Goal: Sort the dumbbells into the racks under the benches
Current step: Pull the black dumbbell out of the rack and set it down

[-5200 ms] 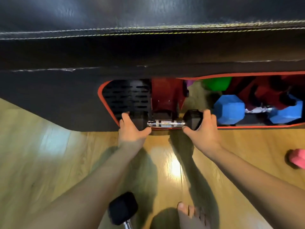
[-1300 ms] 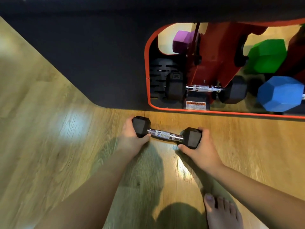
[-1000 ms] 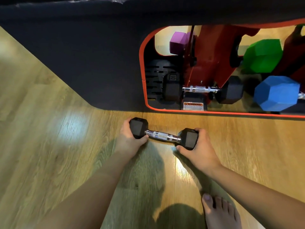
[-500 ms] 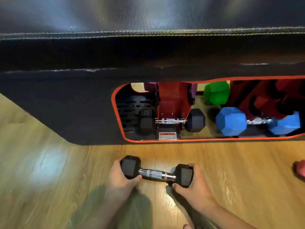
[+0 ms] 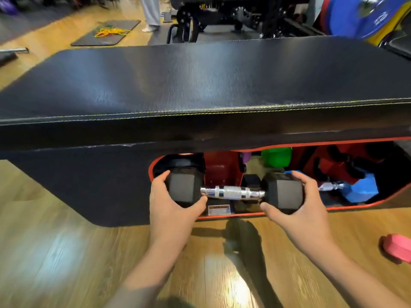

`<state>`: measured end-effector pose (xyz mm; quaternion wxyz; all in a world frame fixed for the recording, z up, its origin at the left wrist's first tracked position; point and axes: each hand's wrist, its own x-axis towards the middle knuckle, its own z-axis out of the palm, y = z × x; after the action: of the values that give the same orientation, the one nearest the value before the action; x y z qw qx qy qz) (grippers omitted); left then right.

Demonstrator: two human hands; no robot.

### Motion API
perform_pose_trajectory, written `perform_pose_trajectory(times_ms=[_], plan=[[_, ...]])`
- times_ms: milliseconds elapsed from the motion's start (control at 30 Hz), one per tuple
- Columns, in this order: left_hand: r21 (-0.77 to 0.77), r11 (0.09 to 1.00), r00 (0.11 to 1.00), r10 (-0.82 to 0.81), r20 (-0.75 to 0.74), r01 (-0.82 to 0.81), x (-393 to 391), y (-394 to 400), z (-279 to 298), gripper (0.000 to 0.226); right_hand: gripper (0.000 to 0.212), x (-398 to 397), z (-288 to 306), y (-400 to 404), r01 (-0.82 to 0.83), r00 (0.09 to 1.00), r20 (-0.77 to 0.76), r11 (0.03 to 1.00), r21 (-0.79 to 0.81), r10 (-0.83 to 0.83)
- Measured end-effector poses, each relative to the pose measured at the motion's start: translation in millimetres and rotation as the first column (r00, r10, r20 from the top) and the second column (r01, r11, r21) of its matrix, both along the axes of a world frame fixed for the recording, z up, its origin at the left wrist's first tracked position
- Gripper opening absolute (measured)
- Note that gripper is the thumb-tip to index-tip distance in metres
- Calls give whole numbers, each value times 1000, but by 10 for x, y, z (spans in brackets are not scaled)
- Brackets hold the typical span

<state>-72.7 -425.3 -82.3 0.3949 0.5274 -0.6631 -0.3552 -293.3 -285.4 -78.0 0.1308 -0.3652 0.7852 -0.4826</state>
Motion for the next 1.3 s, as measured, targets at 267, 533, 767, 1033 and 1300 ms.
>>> perform_pose_trajectory(times_ms=[267, 533, 767, 1033, 1300], plan=[[62, 994, 994, 91, -59, -87, -325, -216, 92, 84, 89, -270, 106, -437, 24, 999, -46, 1000, 12, -24], [48, 991, 988, 132, -87, -128, -441, -575, 53, 74, 84, -400, 12, -841, 39, 999, -37, 999, 6, -39], [144, 985, 995, 98, -24, -94, -622, -803, -136, 66, 64, -472, -200, -1044, 20, 999, 43, 999, -48, -17], [21, 997, 856, 53, 513, -74, -647, -839, -171, 84, 102, -302, -244, -1102, 201, 927, -357, 958, 205, -118], [87, 990, 745, 27, 666, -114, -649, -867, -51, 84, 105, -235, -146, -1117, 228, 852, -523, 892, 390, 10]])
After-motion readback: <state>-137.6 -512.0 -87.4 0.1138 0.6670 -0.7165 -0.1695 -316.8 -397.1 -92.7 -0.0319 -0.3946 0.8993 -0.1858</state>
